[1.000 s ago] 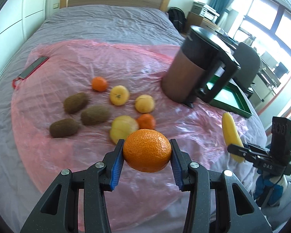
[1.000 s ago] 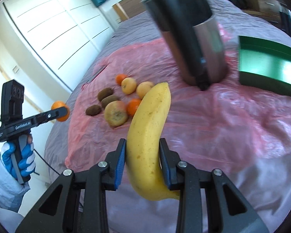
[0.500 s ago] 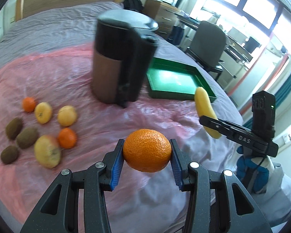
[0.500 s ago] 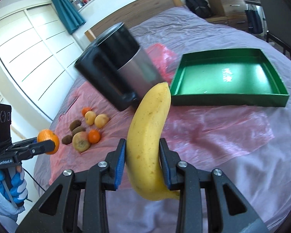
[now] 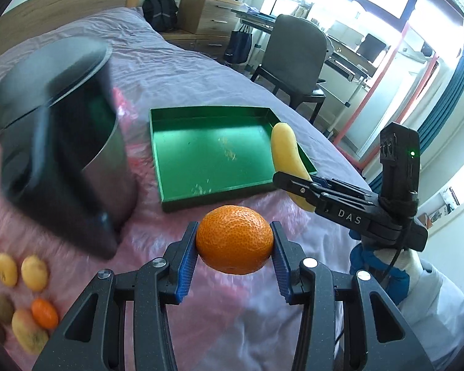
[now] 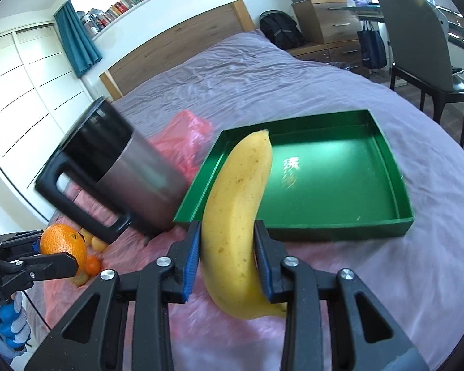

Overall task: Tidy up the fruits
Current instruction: 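Carry the tangerine and banana in both tools over the green tray, then lower and release the tangerine and banana into the tray with both tools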

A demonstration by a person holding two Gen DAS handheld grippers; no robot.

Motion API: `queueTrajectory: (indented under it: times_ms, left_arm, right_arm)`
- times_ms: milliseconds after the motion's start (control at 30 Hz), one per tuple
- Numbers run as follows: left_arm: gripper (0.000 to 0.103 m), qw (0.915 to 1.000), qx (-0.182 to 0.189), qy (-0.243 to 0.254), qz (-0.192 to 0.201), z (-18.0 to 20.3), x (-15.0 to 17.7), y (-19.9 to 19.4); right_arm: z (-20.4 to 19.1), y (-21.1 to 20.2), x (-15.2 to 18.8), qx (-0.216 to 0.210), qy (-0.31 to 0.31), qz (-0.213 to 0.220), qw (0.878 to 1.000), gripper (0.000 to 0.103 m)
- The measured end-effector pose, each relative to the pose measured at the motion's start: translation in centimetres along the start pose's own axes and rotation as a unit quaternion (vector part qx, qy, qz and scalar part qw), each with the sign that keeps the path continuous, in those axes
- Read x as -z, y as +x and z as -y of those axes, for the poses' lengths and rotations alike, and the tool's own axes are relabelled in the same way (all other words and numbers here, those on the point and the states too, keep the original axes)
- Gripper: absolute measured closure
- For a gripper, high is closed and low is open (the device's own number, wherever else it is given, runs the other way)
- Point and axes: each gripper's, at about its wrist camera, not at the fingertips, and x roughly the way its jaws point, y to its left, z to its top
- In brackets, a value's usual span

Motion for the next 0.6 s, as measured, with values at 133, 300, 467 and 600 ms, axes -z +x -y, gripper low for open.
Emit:
queueTrajectory:
  times_ms: [133, 300, 467, 600]
  left_arm:
    - [0.064, 0.9999, -0.012, 0.002, 0.005, -0.3, -3.0, 3.6]
    - [0.064, 0.9994, -0.030, -0.005, 0.016, -1.4, -6.4, 8.2]
    - [0.064, 0.9973, -0.059, -0.005, 0.044, -2.5, -9.8, 12.1]
    - [0.064, 0.9952, -0.082, -0.014, 0.051, -4.1, -11.7, 15.7]
  right_arm:
    - [2.4, 1.6, -1.7, 0.020, 0.005, 0.009, 1.000, 0.094]
    - [5.0, 4.0, -4.3, 0.054, -0.009, 0.014, 0.998, 0.094]
    - [6.7, 6.4, -6.1, 0.078, -0.033, 0.012, 0.996, 0.094]
    - [7.8, 8.6, -6.6, 0.089, -0.044, 0.009, 0.995, 0.094]
